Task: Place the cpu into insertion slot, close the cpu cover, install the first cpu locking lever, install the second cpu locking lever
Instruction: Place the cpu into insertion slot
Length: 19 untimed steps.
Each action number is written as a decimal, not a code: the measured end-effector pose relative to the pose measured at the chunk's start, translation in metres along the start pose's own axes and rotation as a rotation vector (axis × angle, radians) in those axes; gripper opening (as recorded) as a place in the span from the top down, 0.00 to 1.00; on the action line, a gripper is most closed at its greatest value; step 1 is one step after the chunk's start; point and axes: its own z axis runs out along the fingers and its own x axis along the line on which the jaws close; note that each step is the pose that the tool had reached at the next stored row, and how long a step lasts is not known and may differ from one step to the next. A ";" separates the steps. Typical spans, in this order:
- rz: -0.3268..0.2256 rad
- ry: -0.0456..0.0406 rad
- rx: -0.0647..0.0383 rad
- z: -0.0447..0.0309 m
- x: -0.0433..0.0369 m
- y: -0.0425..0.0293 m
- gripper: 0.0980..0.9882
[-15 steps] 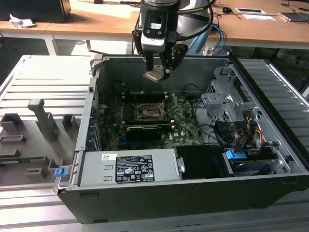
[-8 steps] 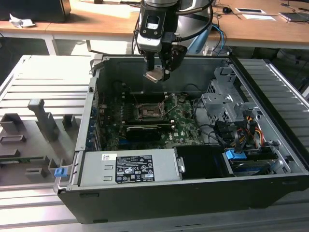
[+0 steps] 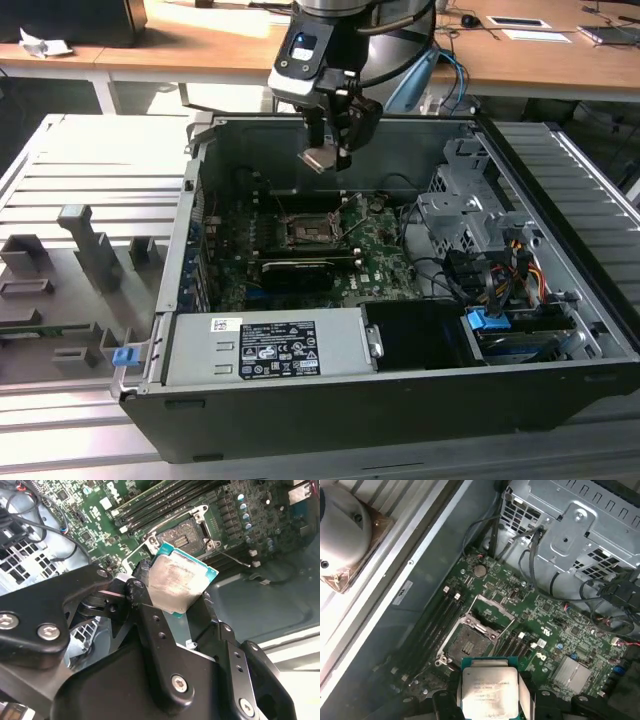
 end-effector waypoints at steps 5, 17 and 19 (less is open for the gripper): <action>0.107 -0.0112 0.000 0.0015 0.0000 -0.0002 0.50; 0.141 -0.0148 0.000 0.0116 -0.0001 -0.0011 0.50; 0.147 -0.0156 0.000 0.0124 -0.0001 -0.0012 0.50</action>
